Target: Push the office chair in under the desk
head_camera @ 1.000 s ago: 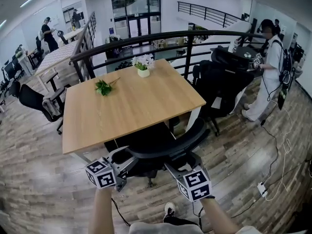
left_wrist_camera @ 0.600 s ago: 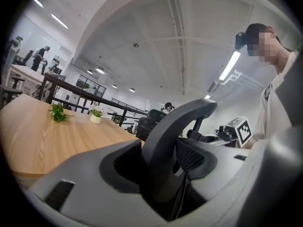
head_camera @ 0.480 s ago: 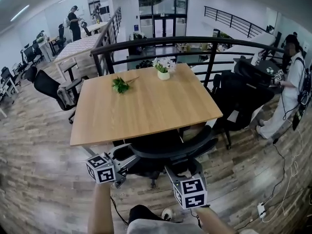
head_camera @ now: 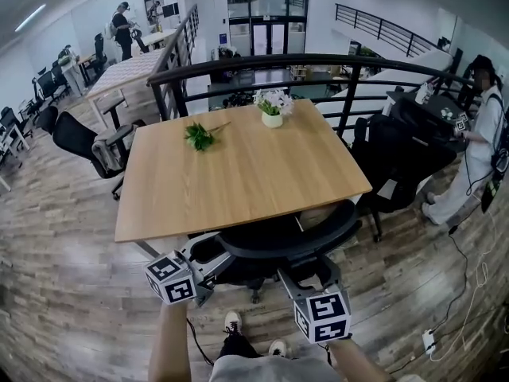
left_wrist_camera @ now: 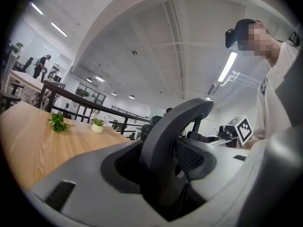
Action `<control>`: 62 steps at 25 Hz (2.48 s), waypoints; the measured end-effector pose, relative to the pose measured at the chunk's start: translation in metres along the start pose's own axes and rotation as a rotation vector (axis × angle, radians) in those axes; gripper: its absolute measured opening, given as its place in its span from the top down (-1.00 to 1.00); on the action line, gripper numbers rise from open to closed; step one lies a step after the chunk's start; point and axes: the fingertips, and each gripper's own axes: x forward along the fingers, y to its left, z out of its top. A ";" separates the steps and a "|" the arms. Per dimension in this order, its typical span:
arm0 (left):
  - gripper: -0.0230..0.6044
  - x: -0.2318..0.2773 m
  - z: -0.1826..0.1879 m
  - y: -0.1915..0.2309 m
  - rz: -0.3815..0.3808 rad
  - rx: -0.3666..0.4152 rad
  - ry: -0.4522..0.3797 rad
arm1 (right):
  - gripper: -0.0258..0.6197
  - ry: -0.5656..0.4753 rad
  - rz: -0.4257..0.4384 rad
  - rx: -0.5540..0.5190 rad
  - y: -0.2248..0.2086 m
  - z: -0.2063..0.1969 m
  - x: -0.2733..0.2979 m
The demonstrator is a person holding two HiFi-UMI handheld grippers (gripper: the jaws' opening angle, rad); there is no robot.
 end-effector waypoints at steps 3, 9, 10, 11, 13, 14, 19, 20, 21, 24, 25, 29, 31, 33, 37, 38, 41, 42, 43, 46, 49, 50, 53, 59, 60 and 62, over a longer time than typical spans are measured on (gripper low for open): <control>0.11 0.001 0.001 0.011 -0.017 0.003 0.001 | -0.13 -0.009 -0.006 0.001 0.002 0.003 0.010; 0.12 -0.004 0.008 0.035 -0.052 -0.001 0.003 | -0.13 -0.013 -0.030 0.008 0.014 0.010 0.030; 0.12 -0.005 0.009 0.039 -0.054 -0.002 0.002 | -0.13 -0.013 -0.033 0.008 0.016 0.011 0.034; 0.12 -0.005 0.011 0.043 -0.055 -0.003 0.002 | -0.13 -0.012 -0.035 0.008 0.017 0.012 0.037; 0.12 -0.005 0.013 0.052 -0.054 -0.001 0.001 | -0.13 -0.014 -0.037 0.006 0.018 0.016 0.046; 0.12 -0.004 0.014 0.057 -0.053 -0.001 0.001 | -0.13 -0.015 -0.038 0.006 0.019 0.018 0.050; 0.12 -0.004 0.020 0.077 -0.065 -0.005 0.004 | -0.13 -0.021 -0.040 0.003 0.022 0.024 0.069; 0.12 -0.004 0.021 0.081 -0.066 -0.005 0.005 | -0.13 -0.022 -0.039 0.002 0.022 0.026 0.073; 0.12 -0.003 0.022 0.085 -0.065 -0.005 0.005 | -0.13 -0.024 -0.036 0.001 0.023 0.027 0.077; 0.12 -0.002 0.027 0.098 -0.060 0.005 0.007 | -0.13 -0.026 -0.018 0.002 0.025 0.033 0.089; 0.12 -0.002 0.028 0.102 -0.059 0.007 0.006 | -0.14 -0.026 -0.014 0.003 0.026 0.034 0.093; 0.12 -0.003 0.031 0.116 -0.053 0.009 0.005 | -0.14 -0.027 -0.018 0.005 0.029 0.038 0.107; 0.11 -0.003 0.033 0.123 -0.052 0.017 0.009 | -0.14 -0.029 -0.020 0.003 0.030 0.042 0.113; 0.11 -0.002 0.035 0.130 -0.058 0.031 0.015 | -0.14 -0.030 -0.022 0.001 0.031 0.045 0.119; 0.11 -0.005 0.037 0.145 -0.062 0.047 0.023 | -0.15 -0.034 -0.004 0.011 0.040 0.048 0.132; 0.11 -0.008 0.037 0.148 -0.065 0.049 0.024 | -0.15 -0.037 0.000 0.013 0.044 0.048 0.135; 0.12 -0.011 0.036 0.151 -0.076 0.064 0.024 | -0.15 -0.041 -0.005 0.013 0.046 0.048 0.137; 0.13 -0.010 0.037 0.150 -0.078 0.068 0.024 | -0.15 -0.042 -0.005 0.014 0.045 0.048 0.136; 0.13 -0.009 0.037 0.149 -0.076 0.070 0.024 | -0.15 -0.040 -0.004 0.016 0.044 0.048 0.136; 0.12 -0.009 0.037 0.148 -0.054 0.079 0.015 | -0.15 -0.031 -0.001 0.021 0.043 0.046 0.136; 0.11 -0.010 0.037 0.146 -0.015 0.093 -0.002 | -0.15 -0.031 0.005 0.031 0.043 0.046 0.134; 0.10 -0.011 0.038 0.146 0.007 0.098 -0.007 | -0.15 -0.029 0.011 0.032 0.044 0.046 0.134; 0.05 -0.016 0.039 0.148 0.100 0.116 -0.017 | -0.17 -0.016 0.037 0.031 0.046 0.046 0.132; 0.00 -0.029 0.040 0.148 0.231 0.114 -0.021 | -0.16 -0.039 0.076 0.012 0.045 0.050 0.120; 0.00 -0.034 0.040 0.147 0.245 0.112 -0.022 | -0.16 -0.043 0.079 0.000 0.044 0.051 0.117; 0.00 -0.043 0.040 0.144 0.273 0.106 -0.022 | -0.16 -0.048 0.081 -0.019 0.042 0.052 0.112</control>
